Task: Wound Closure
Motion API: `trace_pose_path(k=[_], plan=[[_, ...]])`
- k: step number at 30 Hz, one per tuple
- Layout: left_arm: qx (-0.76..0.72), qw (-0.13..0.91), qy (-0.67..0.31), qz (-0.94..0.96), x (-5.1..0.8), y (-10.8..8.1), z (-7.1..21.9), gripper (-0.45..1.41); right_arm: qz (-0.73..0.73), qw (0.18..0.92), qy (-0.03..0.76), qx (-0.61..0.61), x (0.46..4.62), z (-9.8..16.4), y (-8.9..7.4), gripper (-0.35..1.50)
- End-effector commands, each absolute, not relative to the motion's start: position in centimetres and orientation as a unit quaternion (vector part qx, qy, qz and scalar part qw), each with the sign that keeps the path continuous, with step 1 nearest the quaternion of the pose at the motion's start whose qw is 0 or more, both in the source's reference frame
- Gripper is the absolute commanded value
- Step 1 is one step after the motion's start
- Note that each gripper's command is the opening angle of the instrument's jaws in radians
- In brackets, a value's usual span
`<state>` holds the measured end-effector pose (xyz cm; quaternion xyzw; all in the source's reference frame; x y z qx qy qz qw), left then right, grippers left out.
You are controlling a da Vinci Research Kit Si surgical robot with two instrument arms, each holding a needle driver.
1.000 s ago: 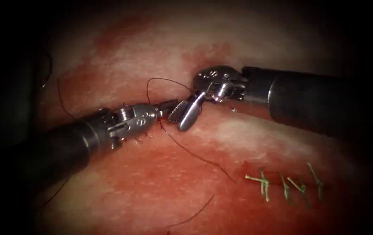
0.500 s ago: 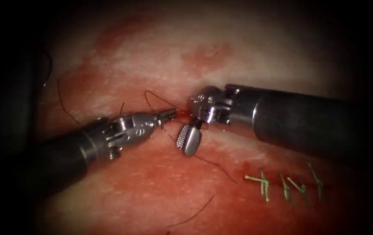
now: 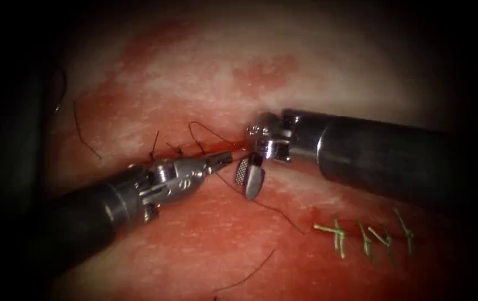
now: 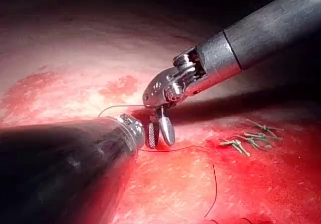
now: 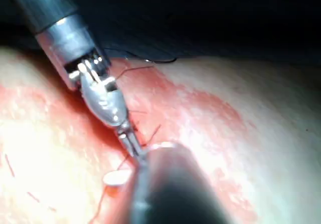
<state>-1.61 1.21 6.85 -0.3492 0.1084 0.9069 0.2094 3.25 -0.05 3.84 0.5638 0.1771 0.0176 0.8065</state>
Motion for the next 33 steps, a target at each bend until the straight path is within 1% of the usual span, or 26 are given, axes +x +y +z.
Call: trace_pose_path(k=[1, 10, 15, 17, 19, 21, 22, 23, 28, 33], plan=[[-0.349, 0.209, 0.109, 0.907, -1.65, 1.26, 6.9, -0.45, 0.018, 0.811, 0.171, 0.559, 3.33, 3.92, -0.09, 0.74], [-0.35, 0.209, 0.109, 0.907, -1.64, 1.26, 6.9, -0.45, 0.024, 0.819, 0.133, 0.557, 3.29, 4.09, -0.3, 0.76], [-0.35, 0.209, 0.108, 0.907, -1.64, 1.27, 6.9, -0.45, 0.023, 0.817, 0.118, 0.565, 3.26, 4.11, -0.41, 0.71], [-0.35, 0.209, 0.108, 0.907, -1.64, 1.27, 6.9, -0.45, 0.021, 0.815, 0.113, 0.568, 3.25, 4.1, -0.43, 0.64], [-0.35, 0.209, 0.108, 0.907, -1.64, 1.28, 6.9, -0.45, 0.02, 0.812, 0.109, 0.573, 3.25, 4.07, -0.45, 0.52], [-0.35, 0.209, 0.108, 0.907, -1.64, 1.28, 6.9, -0.45, 0.013, 0.809, 0.104, 0.578, 3.24, 4.04, -0.48, 0.29], [-0.35, 0.209, 0.108, 0.907, -1.64, 1.28, 6.91, -0.45, 0.01, 0.808, 0.102, 0.58, 3.25, 4.02, -0.49, 0.1], [-0.35, 0.209, 0.108, 0.907, -1.63, 1.29, 6.92, -0.45, 0.002, 0.806, 0.102, 0.583, 3.26, 3.98, -0.49, -0.35], [-0.35, 0.208, 0.107, 0.907, -1.61, 1.28, 6.93, -0.45, -0.004, 0.799, 0.119, 0.59, 3.32, 3.93, -0.31, -0.35], [-0.347, 0.206, 0.106, 0.909, -1.62, 1.21, 6.95, -0.45, 0.037, 0.79, 0.168, 0.588, 3.43, 3.89, 0.03, -0.35]])
